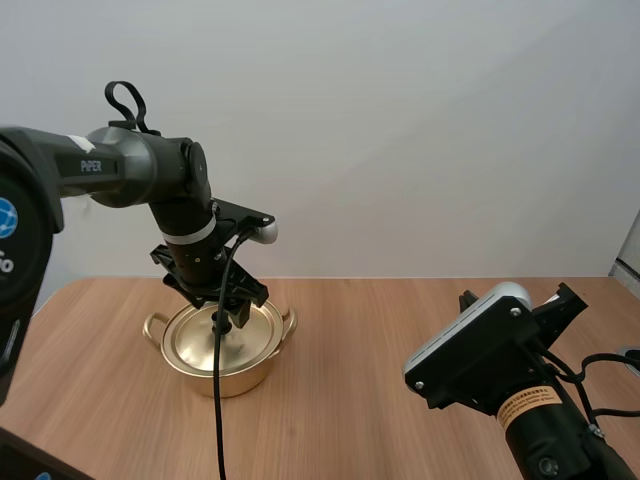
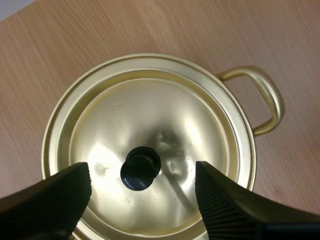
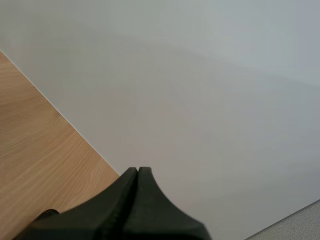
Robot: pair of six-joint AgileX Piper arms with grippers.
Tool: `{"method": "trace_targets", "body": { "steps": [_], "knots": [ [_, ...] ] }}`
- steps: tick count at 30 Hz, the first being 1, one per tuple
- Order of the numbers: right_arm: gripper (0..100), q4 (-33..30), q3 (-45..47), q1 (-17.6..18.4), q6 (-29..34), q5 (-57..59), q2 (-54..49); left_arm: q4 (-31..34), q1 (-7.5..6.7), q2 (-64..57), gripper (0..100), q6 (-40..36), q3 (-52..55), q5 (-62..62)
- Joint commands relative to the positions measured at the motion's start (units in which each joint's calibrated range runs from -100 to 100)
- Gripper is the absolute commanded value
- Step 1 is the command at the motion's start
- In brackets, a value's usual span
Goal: Open the pot, put the car inside, and close it
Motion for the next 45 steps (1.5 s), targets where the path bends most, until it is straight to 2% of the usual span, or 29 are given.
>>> {"method": "trace_targets", "body": {
  "steps": [1,37,40,45],
  "knots": [
    [0,0.05,0.00,-0.02,-0.01,0.03,0.00,-0.04,0.00,0.83,100,-0.06,-0.10,1.50],
    [0,0.05,0.00,-0.02,-0.01,0.66,0.00,-0.04,0.00,4.48,100,1.10,0.03,-1.27],
    [0,0.05,0.00,-0.02,-0.01,0.66,0.00,-0.04,0.00,4.48,88,1.10,0.03,-1.27],
    [0,0.05,0.00,-0.02,-0.01,0.66,0.00,-0.04,0.00,4.48,47,1.10,0.03,-1.27]
  ]
}}
